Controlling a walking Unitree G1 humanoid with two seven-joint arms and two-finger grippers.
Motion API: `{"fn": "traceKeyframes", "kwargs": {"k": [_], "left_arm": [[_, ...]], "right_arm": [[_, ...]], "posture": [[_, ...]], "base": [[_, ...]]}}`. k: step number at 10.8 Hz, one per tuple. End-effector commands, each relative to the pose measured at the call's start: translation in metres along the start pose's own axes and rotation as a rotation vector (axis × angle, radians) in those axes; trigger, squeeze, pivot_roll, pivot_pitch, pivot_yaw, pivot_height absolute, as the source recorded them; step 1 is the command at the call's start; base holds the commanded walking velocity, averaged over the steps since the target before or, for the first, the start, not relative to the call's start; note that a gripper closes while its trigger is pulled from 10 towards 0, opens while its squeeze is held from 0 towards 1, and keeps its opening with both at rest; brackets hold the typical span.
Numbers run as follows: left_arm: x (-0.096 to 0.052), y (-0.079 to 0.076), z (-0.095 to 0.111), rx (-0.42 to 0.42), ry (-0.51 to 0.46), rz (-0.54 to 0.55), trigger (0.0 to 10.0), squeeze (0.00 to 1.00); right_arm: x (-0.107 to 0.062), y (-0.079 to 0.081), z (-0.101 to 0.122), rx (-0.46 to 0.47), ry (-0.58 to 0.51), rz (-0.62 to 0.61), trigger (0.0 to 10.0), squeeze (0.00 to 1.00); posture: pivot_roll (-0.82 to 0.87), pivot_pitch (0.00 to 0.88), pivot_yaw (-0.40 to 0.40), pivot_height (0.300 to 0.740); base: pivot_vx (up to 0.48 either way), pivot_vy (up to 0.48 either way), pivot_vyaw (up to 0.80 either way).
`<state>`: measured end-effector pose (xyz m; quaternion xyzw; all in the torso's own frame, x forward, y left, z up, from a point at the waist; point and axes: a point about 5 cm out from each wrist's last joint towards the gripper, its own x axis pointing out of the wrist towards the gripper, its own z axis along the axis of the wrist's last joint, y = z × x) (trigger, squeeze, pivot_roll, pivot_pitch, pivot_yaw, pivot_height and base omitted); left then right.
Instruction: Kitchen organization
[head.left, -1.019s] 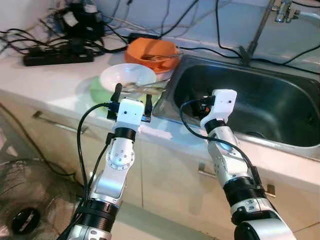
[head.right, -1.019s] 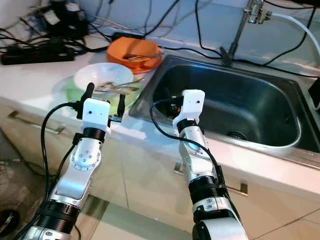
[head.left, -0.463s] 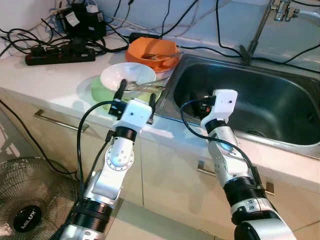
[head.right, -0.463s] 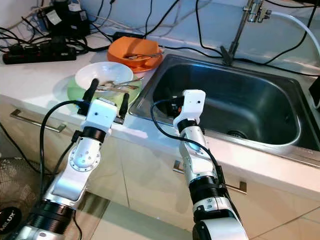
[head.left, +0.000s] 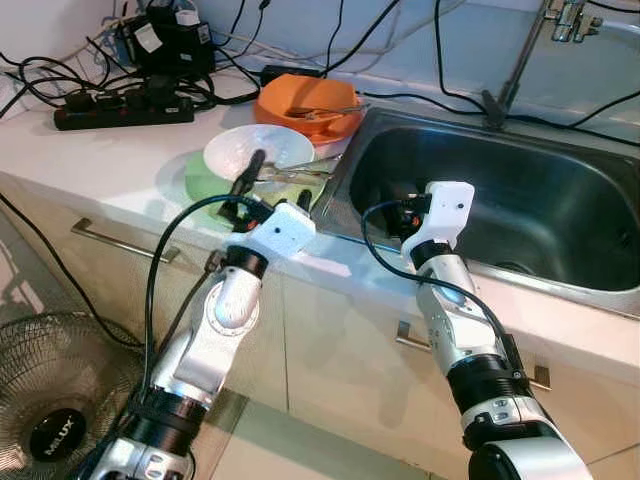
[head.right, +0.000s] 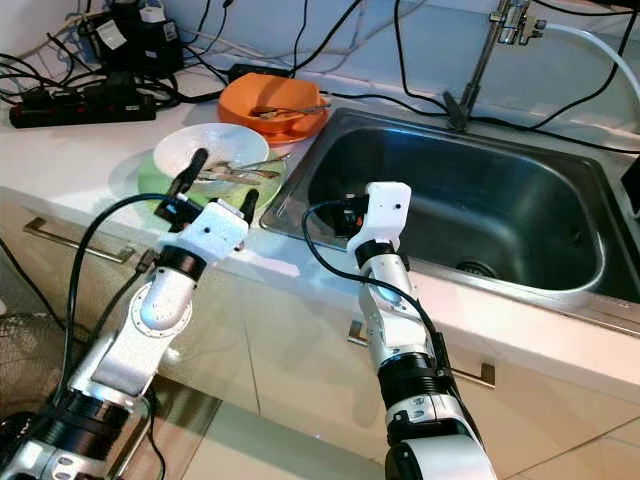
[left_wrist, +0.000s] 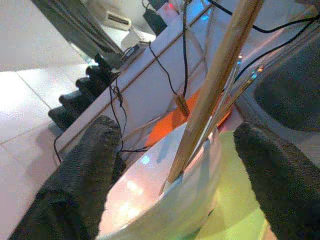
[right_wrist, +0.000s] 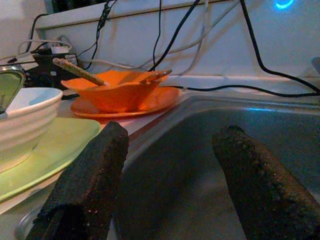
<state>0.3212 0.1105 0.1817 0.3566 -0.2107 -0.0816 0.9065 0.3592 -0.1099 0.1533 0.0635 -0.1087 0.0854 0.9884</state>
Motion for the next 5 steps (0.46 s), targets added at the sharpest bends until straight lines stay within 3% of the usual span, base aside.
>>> {"fn": "traceKeyframes", "kwargs": {"k": [1, 5], "left_arm": [[0.003, 0.000, 0.006, 0.016, -0.021, -0.015, 0.0, 0.00], [0.006, -0.013, 0.013, 0.016, -0.051, -0.087, 0.0, 0.00]], "right_arm": [[0.000, 0.000, 0.000, -0.003, -0.007, -0.003, 10.0, 0.00], [-0.001, 0.002, -0.001, -0.003, -0.005, 0.003, 10.0, 0.00]], "posture": [[0.22, 0.028, -0.013, 0.740], [0.22, 0.012, -0.008, 0.740]], "base": [[0.000, 0.000, 0.00], [0.000, 0.000, 0.00]]}}
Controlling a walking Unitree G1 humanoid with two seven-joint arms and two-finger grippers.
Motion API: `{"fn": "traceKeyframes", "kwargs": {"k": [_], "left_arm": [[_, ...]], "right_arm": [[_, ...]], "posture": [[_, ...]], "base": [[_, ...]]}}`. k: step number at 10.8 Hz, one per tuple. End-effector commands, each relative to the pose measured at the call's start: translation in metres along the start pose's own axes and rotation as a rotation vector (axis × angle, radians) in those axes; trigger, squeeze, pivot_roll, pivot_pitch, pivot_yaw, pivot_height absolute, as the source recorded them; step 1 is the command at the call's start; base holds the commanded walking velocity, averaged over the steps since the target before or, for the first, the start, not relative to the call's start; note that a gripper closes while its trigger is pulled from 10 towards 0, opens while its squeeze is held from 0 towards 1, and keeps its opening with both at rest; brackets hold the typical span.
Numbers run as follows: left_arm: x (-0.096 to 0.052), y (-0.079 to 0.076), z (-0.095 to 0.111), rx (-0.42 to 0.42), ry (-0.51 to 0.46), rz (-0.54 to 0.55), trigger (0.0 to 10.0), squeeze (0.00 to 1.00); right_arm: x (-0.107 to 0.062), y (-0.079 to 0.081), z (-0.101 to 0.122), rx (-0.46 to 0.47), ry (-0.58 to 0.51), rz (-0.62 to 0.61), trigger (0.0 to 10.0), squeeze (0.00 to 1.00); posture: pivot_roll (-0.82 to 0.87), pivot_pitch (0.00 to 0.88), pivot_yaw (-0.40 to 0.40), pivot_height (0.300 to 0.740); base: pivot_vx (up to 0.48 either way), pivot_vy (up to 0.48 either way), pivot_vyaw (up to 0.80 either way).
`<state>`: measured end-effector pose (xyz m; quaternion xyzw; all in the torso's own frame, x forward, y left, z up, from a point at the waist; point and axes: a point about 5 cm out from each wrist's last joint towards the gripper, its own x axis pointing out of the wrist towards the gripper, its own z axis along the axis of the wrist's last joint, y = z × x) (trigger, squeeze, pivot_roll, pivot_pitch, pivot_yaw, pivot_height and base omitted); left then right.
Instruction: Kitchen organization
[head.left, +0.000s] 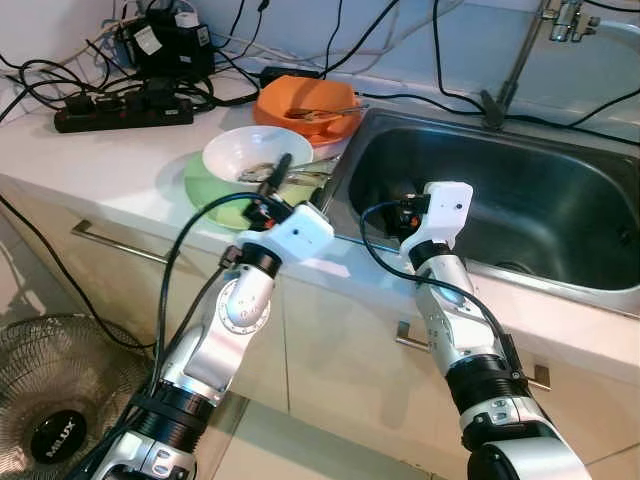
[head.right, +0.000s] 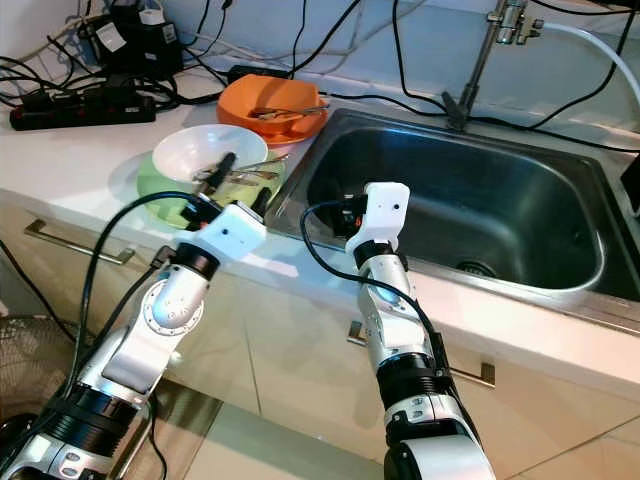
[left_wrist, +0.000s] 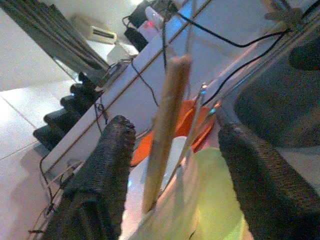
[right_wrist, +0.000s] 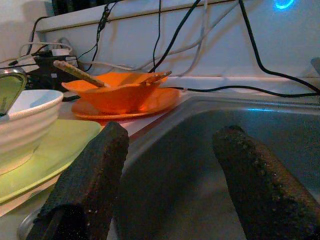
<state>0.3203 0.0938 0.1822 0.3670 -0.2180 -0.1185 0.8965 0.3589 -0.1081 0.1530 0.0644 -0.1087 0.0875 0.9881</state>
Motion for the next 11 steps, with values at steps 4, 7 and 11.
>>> {"fn": "traceKeyframes", "kwargs": {"k": [4, 7, 11], "left_arm": [[0.0036, -0.0010, 0.0035, 0.024, -0.018, -0.025, 6.6, 0.00], [0.0018, 0.0001, 0.0038, 0.029, -0.017, -0.014, 0.0, 0.00], [0.0037, 0.0038, 0.0042, 0.038, -0.018, 0.014, 0.0, 0.00]], "right_arm": [[-0.0004, -0.0003, -0.0007, -0.003, -0.004, -0.007, 10.0, 0.00], [-0.0003, -0.0012, -0.0007, -0.002, -0.003, -0.014, 10.0, 0.00], [0.0009, -0.0032, 0.0007, -0.006, -0.006, -0.021, 10.0, 0.00]], "posture": [[0.22, 0.020, -0.007, 0.740], [0.22, 0.031, -0.009, 0.740], [0.22, 0.035, -0.012, 0.740]], "base": [[0.000, 0.000, 0.00], [0.000, 0.000, 0.00], [0.000, 0.000, 0.00]]}}
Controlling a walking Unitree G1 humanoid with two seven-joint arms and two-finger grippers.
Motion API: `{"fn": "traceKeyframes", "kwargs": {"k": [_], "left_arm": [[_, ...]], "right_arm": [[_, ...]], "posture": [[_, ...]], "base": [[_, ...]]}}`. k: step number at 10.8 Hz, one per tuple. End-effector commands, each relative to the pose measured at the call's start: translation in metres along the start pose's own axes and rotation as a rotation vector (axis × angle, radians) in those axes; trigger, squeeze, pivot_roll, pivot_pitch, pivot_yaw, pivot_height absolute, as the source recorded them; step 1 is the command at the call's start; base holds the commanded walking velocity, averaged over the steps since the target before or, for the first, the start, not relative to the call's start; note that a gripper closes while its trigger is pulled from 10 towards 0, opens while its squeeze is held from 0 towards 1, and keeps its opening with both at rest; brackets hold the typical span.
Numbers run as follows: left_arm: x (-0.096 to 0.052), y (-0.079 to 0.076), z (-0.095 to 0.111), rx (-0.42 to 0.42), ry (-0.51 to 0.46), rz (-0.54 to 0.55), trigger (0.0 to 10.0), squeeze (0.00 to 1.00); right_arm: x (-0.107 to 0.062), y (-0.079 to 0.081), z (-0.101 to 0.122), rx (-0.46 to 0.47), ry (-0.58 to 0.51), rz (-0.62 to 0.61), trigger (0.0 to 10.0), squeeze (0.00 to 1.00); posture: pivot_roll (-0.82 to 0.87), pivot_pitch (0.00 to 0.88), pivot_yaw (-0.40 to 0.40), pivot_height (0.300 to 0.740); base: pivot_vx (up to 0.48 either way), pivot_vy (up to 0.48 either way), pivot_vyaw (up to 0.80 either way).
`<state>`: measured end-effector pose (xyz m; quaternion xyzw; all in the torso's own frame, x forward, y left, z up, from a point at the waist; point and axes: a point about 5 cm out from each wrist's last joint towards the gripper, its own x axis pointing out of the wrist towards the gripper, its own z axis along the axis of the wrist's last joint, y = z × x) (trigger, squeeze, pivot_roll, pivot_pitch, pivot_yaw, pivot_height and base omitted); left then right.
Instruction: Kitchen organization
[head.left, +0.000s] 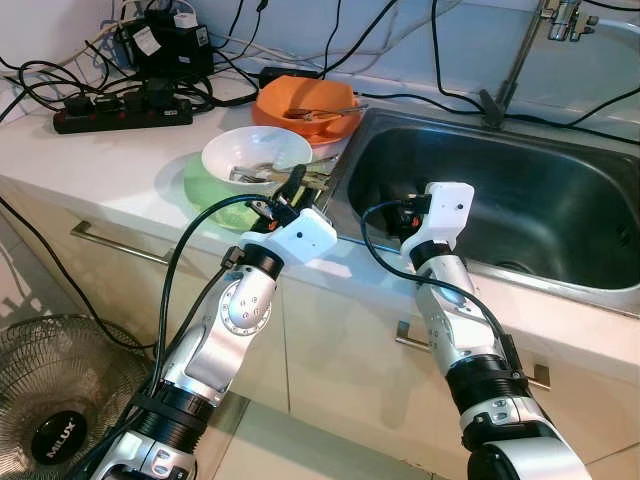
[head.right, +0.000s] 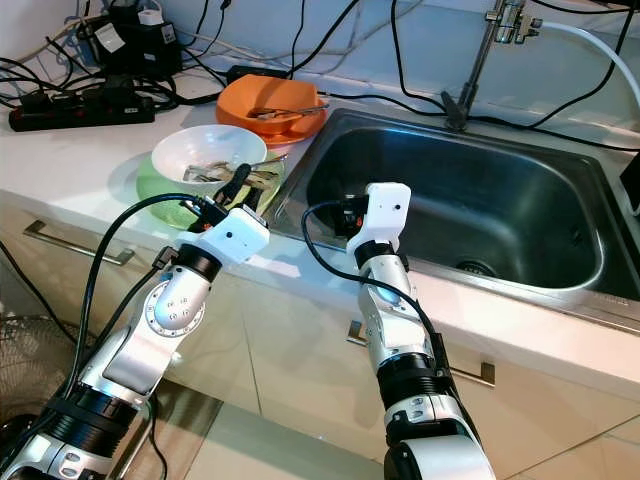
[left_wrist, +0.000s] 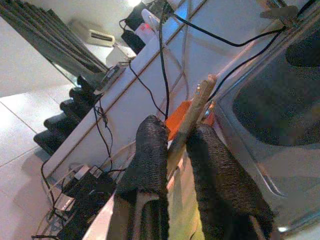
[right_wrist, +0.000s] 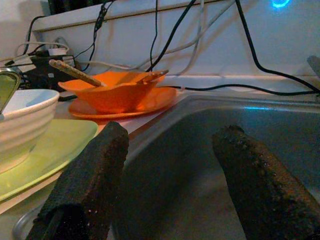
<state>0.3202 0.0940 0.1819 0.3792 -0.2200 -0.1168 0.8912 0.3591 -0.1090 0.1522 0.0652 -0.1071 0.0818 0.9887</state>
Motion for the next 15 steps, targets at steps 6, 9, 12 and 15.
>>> {"fn": "traceKeyframes", "kwargs": {"k": [6, 9, 12, 15], "left_arm": [[0.005, 0.009, 0.008, 0.030, -0.032, 0.051, 0.0, 0.00], [0.008, 0.018, 0.019, 0.053, -0.068, 0.078, 5.3, 0.00], [0.017, 0.032, 0.039, 0.201, -0.140, 0.108, 10.0, 0.00], [0.020, 0.045, 0.063, 0.152, -0.248, 0.177, 10.0, 0.00]], "right_arm": [[0.002, -0.002, 0.001, -0.007, -0.008, -0.010, 10.0, 0.00], [0.002, -0.002, 0.001, -0.004, -0.008, -0.008, 10.0, 0.00], [0.002, -0.002, 0.001, -0.005, -0.007, -0.007, 10.0, 0.00], [0.001, -0.002, 0.000, -0.007, -0.007, -0.010, 10.0, 0.00]], "posture": [[0.22, 0.033, -0.014, 0.740], [0.23, 0.035, -0.016, 0.740], [0.23, 0.034, -0.016, 0.740], [0.23, 0.035, -0.015, 0.740]], "base": [[0.000, 0.000, 0.00], [0.000, 0.000, 0.00], [0.000, 0.000, 0.00], [0.000, 0.000, 0.00]]}}
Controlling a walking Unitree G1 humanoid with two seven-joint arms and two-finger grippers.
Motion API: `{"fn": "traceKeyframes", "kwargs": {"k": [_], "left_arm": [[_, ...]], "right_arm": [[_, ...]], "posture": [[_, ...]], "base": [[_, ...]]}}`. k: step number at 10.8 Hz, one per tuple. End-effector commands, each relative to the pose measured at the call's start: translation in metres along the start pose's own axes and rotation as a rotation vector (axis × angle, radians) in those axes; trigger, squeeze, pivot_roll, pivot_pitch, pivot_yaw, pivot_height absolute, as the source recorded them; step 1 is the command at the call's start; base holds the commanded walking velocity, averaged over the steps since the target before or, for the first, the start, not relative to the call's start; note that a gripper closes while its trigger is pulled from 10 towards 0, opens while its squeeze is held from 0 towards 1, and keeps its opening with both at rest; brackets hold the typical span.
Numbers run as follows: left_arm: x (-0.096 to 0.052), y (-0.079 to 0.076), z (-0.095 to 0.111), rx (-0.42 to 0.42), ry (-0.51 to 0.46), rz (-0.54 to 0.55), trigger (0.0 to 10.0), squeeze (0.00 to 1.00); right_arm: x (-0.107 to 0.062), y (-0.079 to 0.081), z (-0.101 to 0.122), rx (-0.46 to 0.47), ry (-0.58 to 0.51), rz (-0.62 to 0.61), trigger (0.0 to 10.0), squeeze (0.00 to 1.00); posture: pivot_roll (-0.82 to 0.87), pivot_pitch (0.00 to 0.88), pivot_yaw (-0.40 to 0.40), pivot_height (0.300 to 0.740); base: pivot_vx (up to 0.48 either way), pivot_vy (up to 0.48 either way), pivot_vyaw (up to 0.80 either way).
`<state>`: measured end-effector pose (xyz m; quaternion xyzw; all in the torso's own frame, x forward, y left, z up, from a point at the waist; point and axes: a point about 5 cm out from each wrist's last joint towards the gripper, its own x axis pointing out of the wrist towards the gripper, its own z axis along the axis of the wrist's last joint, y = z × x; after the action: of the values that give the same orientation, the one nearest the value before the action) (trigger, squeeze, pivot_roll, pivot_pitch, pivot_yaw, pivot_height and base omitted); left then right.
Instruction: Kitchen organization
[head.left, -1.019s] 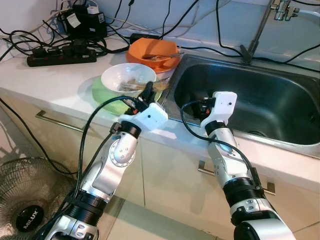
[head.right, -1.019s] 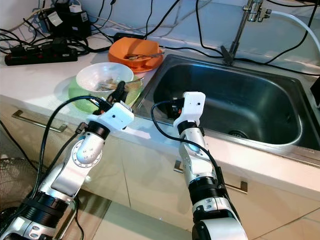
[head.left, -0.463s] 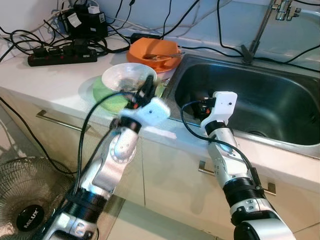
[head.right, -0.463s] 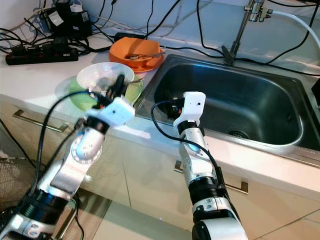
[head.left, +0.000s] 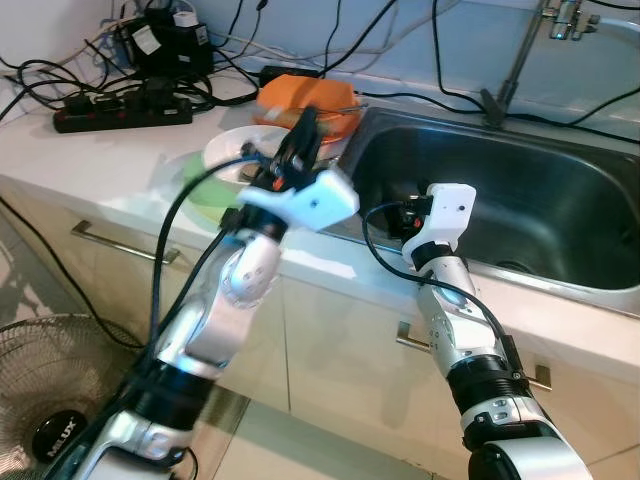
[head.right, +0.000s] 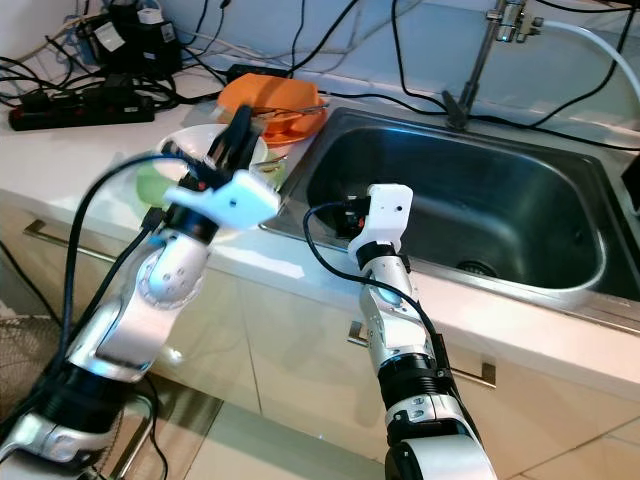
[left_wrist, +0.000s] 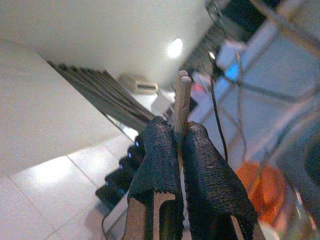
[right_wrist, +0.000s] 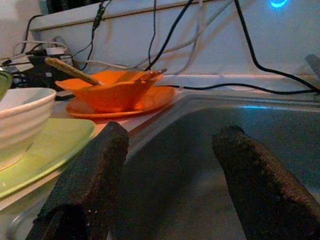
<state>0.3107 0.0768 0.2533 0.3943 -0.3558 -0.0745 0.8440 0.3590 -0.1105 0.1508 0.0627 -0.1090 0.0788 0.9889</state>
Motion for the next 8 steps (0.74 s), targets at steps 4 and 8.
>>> {"fn": "traceKeyframes", "kwargs": {"k": [4, 8], "left_arm": [[0.009, 0.004, 0.028, -0.598, -0.067, 0.051, 10.0, 0.00], [0.013, 0.013, 0.031, -1.107, -0.139, 0.059, 10.0, 0.00]], "right_arm": [[0.002, -0.008, 0.017, -0.360, -0.119, -0.034, 10.0, 0.00], [-0.002, -0.001, 0.028, -0.687, -0.270, -0.033, 10.0, 0.00]], "posture": [[0.22, 0.032, -0.009, 0.740], [0.22, 0.033, -0.006, 0.740]], "base": [[0.000, 0.000, 0.00], [0.000, 0.000, 0.00]]}}
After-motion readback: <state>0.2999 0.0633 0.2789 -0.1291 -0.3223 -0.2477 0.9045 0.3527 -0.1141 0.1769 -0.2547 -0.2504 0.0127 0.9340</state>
